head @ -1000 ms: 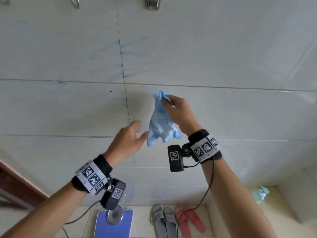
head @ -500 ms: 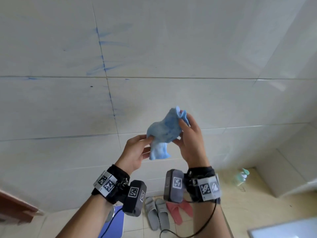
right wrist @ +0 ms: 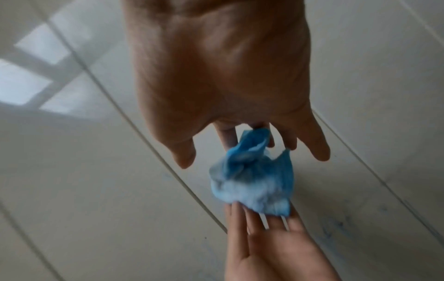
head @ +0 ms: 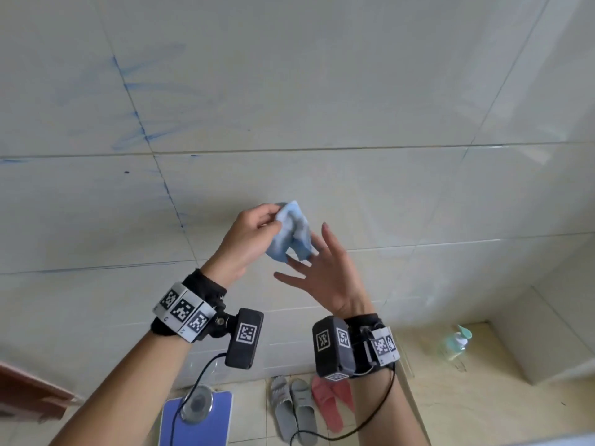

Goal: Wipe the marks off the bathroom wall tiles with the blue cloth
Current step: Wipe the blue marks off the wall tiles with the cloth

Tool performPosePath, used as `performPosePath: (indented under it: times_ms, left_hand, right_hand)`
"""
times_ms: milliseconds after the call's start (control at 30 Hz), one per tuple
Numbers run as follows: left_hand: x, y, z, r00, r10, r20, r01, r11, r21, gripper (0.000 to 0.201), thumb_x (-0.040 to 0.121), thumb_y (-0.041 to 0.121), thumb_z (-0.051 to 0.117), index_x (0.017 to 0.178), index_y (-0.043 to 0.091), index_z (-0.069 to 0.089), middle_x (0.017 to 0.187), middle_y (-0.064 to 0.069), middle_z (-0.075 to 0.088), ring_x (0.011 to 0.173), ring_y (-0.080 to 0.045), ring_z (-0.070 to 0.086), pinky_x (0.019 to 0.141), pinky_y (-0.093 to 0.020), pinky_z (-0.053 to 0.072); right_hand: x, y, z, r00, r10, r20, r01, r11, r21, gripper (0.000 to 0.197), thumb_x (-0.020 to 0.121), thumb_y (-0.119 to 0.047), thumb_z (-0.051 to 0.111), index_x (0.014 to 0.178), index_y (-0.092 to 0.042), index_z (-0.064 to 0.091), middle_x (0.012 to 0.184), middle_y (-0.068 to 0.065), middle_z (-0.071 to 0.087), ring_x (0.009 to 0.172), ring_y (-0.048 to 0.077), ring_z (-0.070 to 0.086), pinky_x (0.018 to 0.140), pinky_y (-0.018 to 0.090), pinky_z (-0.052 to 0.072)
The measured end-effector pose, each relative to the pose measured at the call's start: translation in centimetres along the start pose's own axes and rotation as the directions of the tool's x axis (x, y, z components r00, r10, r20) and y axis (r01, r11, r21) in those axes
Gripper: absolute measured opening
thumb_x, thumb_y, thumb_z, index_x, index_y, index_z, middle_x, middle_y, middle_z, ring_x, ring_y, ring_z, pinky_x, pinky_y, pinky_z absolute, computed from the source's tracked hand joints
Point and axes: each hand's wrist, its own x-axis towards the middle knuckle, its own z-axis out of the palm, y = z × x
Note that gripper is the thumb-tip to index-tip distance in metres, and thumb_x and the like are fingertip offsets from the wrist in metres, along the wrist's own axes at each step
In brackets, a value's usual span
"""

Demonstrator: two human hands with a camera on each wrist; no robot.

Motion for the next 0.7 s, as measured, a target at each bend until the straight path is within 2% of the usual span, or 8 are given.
performPosePath:
  times_ms: [67,167,267,367,467,533,633,700]
  left_hand:
    - [0.3,0.7,0.9,0.989,0.017,0.149,-0.031,0.995,0.092,0.043,0.101,-0.001,0.048,0.115,0.03,0.075,0.107,0.014,0.078,0.097,0.007,0.069,0.083,-0.008,0.05]
    - [0.6,1.4,2.0,0.973,0.031,0.228,-0.072,0.982,0.177,0.046,0.102,-0.006,0.045,0.119,0.024,0.075,0.113,0.011,0.077,0.101,0.013,0.067,0.086,-0.004,0.047]
    - [1.2,1.7,1.6,0.987,0.16,0.019,-0.161,0.979,0.128,0.034,0.101,-0.005,0.051,0.111,0.014,0.077,0.108,0.003,0.079,0.101,-0.005,0.074,0.086,-0.013,0.053]
    - [1.5,1.0,0.4,0.896,0.346,-0.28,-0.237,0.903,0.359,0.024,0.098,0.0,0.059,0.111,0.014,0.074,0.108,0.007,0.077,0.096,-0.008,0.074,0.085,-0.02,0.055]
    - [2.3,-0.5,-0.2,0.816,0.338,-0.469,-0.077,0.867,0.492,0.037,0.097,0.017,0.068,0.133,0.012,0.064,0.132,-0.003,0.068,0.118,-0.023,0.066,0.103,-0.039,0.052]
    - [3.1,-1.3,0.0,0.836,0.233,-0.497,0.054,0.867,0.496,0.061,0.096,0.03,0.072,0.149,0.006,0.05,0.15,-0.013,0.056,0.136,-0.03,0.055,0.114,-0.043,0.043]
    - [4.1,-1.9,0.7,0.869,0.176,-0.462,0.095,0.858,0.505,0.074,0.098,0.033,0.069,0.157,0.0,0.038,0.159,-0.021,0.045,0.146,-0.035,0.045,0.117,-0.039,0.037]
    - [4.6,-2.2,0.9,0.886,0.177,-0.429,0.1,0.83,0.549,0.07,0.101,0.028,0.064,0.158,-0.001,0.034,0.155,-0.029,0.046,0.138,-0.042,0.051,0.11,-0.039,0.041]
  right_hand:
    - [1.0,0.0,-0.4,0.999,0.011,0.042,-0.014,0.996,0.093,0.061,0.101,-0.057,0.053,0.145,-0.015,0.059,0.147,0.017,0.057,0.133,0.041,0.057,0.112,0.067,0.041]
    - [2.1,-0.9,-0.6,0.994,-0.107,0.022,0.103,0.985,0.136,0.05,0.108,-0.037,0.049,0.147,-0.005,0.053,0.15,0.023,0.052,0.14,0.036,0.051,0.124,0.059,0.028]
    - [2.7,-3.1,-1.1,0.959,-0.279,0.055,0.275,0.959,0.075,0.044,0.103,-0.016,0.054,0.142,0.005,0.05,0.15,0.03,0.048,0.136,0.036,0.052,0.119,0.049,0.039]
    - [2.3,-6.4,-1.2,0.873,-0.478,-0.093,0.476,0.878,-0.045,0.031,0.089,-0.007,0.066,0.12,-0.003,0.062,0.123,0.028,0.062,0.11,0.037,0.062,0.094,0.046,0.055]
    - [2.0,-9.8,-1.1,0.699,-0.693,-0.177,0.654,0.72,-0.234,0.024,0.085,-0.007,0.072,0.109,-0.008,0.066,0.106,0.012,0.064,0.09,0.024,0.062,0.069,0.036,0.054]
    - [2.2,-11.9,-0.7,0.479,-0.849,-0.222,0.73,0.526,-0.436,0.022,0.086,-0.008,0.077,0.107,-0.009,0.068,0.097,0.0,0.067,0.082,0.016,0.06,0.066,0.034,0.051]
    - [4.5,-14.1,-0.2,0.154,-0.975,-0.157,0.696,0.22,-0.683,0.03,0.086,-0.011,0.08,0.114,-0.008,0.071,0.12,0.01,0.066,0.109,0.018,0.064,0.097,0.037,0.053]
    - [7.3,-14.2,-0.2,0.09,-0.995,-0.036,0.614,0.084,-0.785,0.033,0.086,-0.01,0.079,0.119,-0.01,0.073,0.137,0.015,0.058,0.127,0.025,0.057,0.106,0.041,0.049]
